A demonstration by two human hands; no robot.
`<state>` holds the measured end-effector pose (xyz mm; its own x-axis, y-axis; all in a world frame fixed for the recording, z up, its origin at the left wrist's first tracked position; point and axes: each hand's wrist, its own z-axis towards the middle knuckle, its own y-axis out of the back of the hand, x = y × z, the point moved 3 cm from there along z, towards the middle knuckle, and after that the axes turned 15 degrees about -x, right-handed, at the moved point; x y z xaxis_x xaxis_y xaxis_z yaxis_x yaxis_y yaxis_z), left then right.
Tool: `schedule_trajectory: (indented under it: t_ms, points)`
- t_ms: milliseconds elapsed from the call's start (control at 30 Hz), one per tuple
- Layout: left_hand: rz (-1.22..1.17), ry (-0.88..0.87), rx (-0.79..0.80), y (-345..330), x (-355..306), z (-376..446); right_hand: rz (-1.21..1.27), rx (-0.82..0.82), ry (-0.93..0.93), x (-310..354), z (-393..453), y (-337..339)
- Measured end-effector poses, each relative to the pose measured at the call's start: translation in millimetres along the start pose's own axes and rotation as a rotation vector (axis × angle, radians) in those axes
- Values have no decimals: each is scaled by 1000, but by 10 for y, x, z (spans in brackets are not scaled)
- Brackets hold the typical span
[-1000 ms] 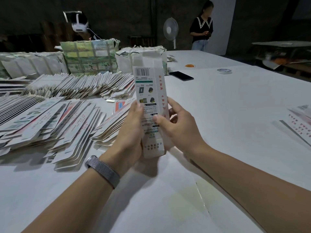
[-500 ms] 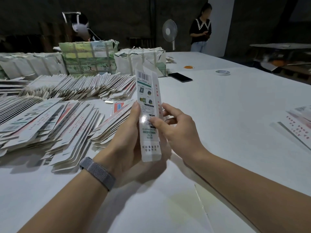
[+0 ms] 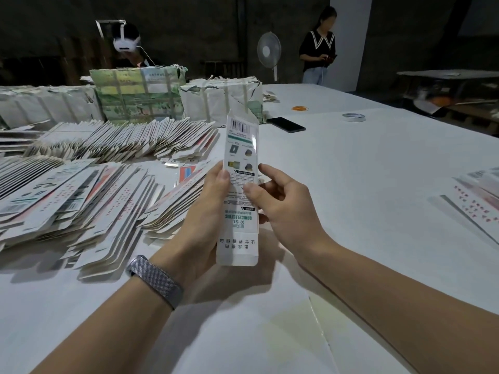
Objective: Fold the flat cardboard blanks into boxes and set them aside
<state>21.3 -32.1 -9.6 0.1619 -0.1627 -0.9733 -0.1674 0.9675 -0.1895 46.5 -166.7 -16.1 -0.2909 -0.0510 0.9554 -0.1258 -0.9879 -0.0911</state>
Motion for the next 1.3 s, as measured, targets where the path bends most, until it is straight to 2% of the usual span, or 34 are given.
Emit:
schedule_trajectory:
  t_ms: [233, 367, 533, 667, 933, 1100, 1300]
  points:
    - [-69, 47, 40, -27, -26, -30, 87, -2, -74, 84, 7, 20]
    - [-74, 82, 77, -50, -7, -37, 55, -44, -62, 99, 37, 44]
    - [-107, 88, 74, -37, -41, -41, 90, -5, -46, 88, 62, 24]
    - [-165, 161, 123, -55, -53, -63, 80, 12, -5, 102, 59, 36]
    - [-148, 101, 61, -24, -35, -21, 67, 35, 27, 127, 40, 19]
    - [-76, 33, -45, 27, -15, 36, 29, 74, 51, 151, 24, 19]
    - [-66, 62, -76, 66, -62, 51, 35, 94, 14, 154, 31, 39]
